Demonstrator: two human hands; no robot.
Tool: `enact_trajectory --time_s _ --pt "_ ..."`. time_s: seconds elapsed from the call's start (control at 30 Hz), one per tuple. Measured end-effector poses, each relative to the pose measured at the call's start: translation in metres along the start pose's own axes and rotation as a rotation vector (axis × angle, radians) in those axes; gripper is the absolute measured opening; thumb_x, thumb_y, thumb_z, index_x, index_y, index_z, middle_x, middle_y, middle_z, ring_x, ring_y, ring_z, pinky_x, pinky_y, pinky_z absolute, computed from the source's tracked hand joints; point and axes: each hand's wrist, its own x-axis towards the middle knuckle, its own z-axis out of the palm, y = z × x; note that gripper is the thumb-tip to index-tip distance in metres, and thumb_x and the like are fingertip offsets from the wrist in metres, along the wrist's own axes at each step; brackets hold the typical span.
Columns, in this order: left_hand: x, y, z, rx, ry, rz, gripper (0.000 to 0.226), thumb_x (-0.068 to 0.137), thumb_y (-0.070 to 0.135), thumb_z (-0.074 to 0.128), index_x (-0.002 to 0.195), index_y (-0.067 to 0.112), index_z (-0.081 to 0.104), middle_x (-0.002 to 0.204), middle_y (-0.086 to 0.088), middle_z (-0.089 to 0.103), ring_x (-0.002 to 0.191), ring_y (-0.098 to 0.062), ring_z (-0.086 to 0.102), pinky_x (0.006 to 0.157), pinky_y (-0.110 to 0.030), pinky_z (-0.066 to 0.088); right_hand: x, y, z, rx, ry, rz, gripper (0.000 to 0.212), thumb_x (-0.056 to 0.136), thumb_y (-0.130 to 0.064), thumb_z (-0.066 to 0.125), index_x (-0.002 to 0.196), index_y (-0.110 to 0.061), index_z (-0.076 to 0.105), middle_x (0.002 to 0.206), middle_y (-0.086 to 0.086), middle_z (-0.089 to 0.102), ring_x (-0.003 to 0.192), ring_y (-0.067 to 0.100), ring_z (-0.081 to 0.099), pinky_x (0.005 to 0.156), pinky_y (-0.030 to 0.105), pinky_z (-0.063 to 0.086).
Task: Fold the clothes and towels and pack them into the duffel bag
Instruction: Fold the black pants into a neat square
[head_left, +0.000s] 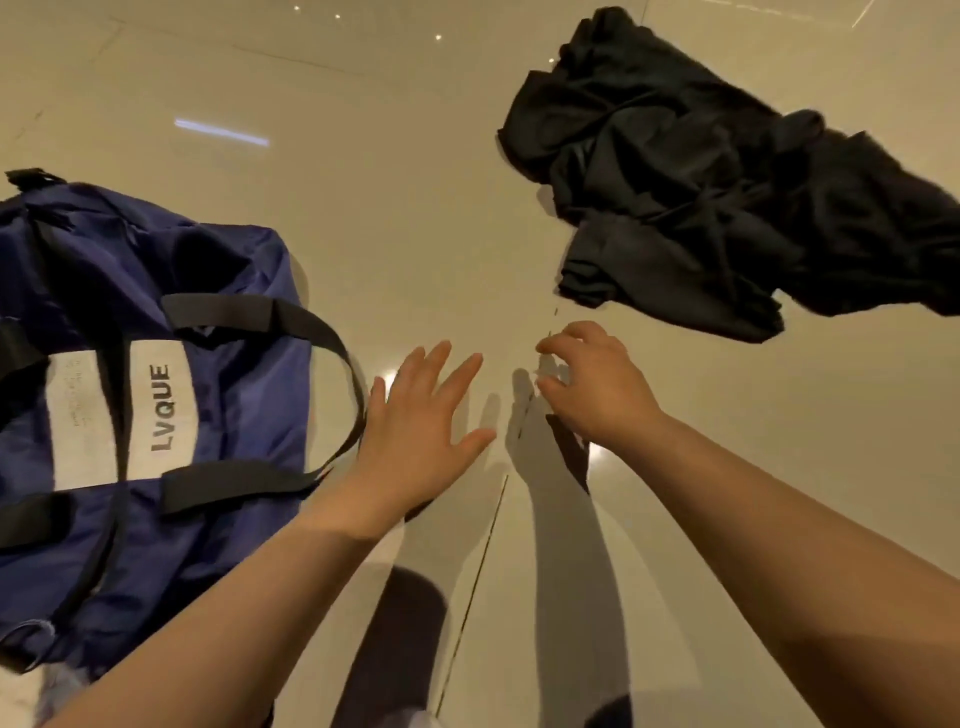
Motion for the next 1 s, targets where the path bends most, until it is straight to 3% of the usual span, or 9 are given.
enact_trajectory --time_s 0.07,0.17,0.33,0.47,0.53,0.63,0.77,0.83,1.0 --pt "0.017 0.026 0.016 0.135 -0.128 -0.031 0.096 0.080 0.075 0.047 0.149 0.043 -0.013 0.161 0.002 -0.015 0.146 -0.026 -0.022 0.112 -0.066 -0.003 0.000 0.035 -0.021 0.001 0.057 0.136 0.042 0.096 -0.027 0.053 0.138 -0.024 0.048 0.152 0.002 0.028 0.134 0.026 0.034 0.103 0.037 0.039" --pt "0.040 0.055 0.036 0.117 -0.309 -0.147 0.118 0.065 0.084 0.055 0.143 0.048 -0.026 0.154 0.002 -0.034 0.140 -0.031 -0.034 0.105 -0.073 -0.003 0.002 0.076 -0.047 0.044 0.127 0.287 0.047 0.096 -0.026 0.055 0.141 -0.023 0.043 0.154 0.003 0.022 0.136 0.029 0.030 0.103 0.039 0.038" --pt "0.061 0.065 0.049 0.103 -0.383 -0.209 0.129 0.055 0.083 0.066 0.142 0.052 -0.025 0.151 -0.001 -0.041 0.139 -0.036 -0.034 0.104 -0.075 0.003 0.016 0.116 -0.065 0.200 0.193 0.353 0.050 0.095 -0.023 0.056 0.143 -0.025 0.042 0.160 -0.001 0.006 0.143 0.027 0.020 0.105 0.039 0.036" --pt "0.061 0.064 0.050 0.108 -0.377 -0.201 0.127 0.054 0.083 0.066 0.141 0.054 -0.023 0.151 -0.001 -0.041 0.139 -0.037 -0.034 0.103 -0.076 0.004 0.039 0.126 -0.062 0.370 0.191 0.317 0.055 0.095 -0.022 0.059 0.145 -0.030 0.038 0.160 -0.011 -0.006 0.141 0.022 0.030 0.099 0.033 0.040" --pt "0.060 0.063 0.050 0.121 -0.380 -0.199 0.126 0.055 0.084 0.063 0.140 0.054 -0.025 0.150 -0.001 -0.042 0.138 -0.037 -0.036 0.103 -0.075 0.003 0.053 0.128 -0.059 0.407 0.121 0.261 0.060 0.093 -0.019 0.061 0.146 -0.030 0.035 0.161 -0.008 0.000 0.141 0.021 0.030 0.102 0.032 0.038" --pt "0.060 0.063 0.051 0.100 -0.380 -0.207 0.125 0.056 0.083 0.063 0.136 0.056 -0.028 0.148 0.000 -0.045 0.136 -0.035 -0.039 0.103 -0.075 -0.001 0.064 0.131 -0.054 0.501 -0.003 0.287 0.066 0.091 -0.017 0.063 0.149 -0.023 0.030 0.152 0.002 0.034 0.136 0.021 0.038 0.108 0.036 0.037" --pt "0.057 0.063 0.053 0.077 -0.358 -0.190 0.124 0.056 0.082 0.064 0.133 0.056 -0.030 0.148 0.001 -0.045 0.135 -0.034 -0.041 0.102 -0.075 -0.004 0.035 0.124 -0.044 0.391 -0.031 0.250 0.046 0.089 -0.018 0.065 0.133 -0.017 0.052 0.129 0.002 0.058 0.116 0.019 0.055 0.088 0.019 0.038" --pt "0.057 0.063 0.052 0.077 -0.353 -0.187 0.124 0.057 0.081 0.064 0.132 0.055 -0.031 0.148 0.001 -0.045 0.135 -0.034 -0.040 0.102 -0.075 -0.004 0.001 0.122 -0.033 0.269 -0.036 0.162 0.036 0.090 -0.019 0.063 0.125 -0.017 0.059 0.119 0.001 0.063 0.111 0.019 0.057 0.080 0.016 0.035" --pt "0.058 0.063 0.048 0.080 -0.366 -0.184 0.126 0.058 0.080 0.066 0.140 0.050 -0.025 0.152 0.000 -0.039 0.139 -0.034 -0.034 0.105 -0.074 0.000 -0.086 0.138 -0.016 0.026 -0.094 0.005 0.025 0.095 -0.020 0.050 0.119 -0.017 0.058 0.117 0.000 0.062 0.104 0.019 0.057 0.086 0.028 0.045"
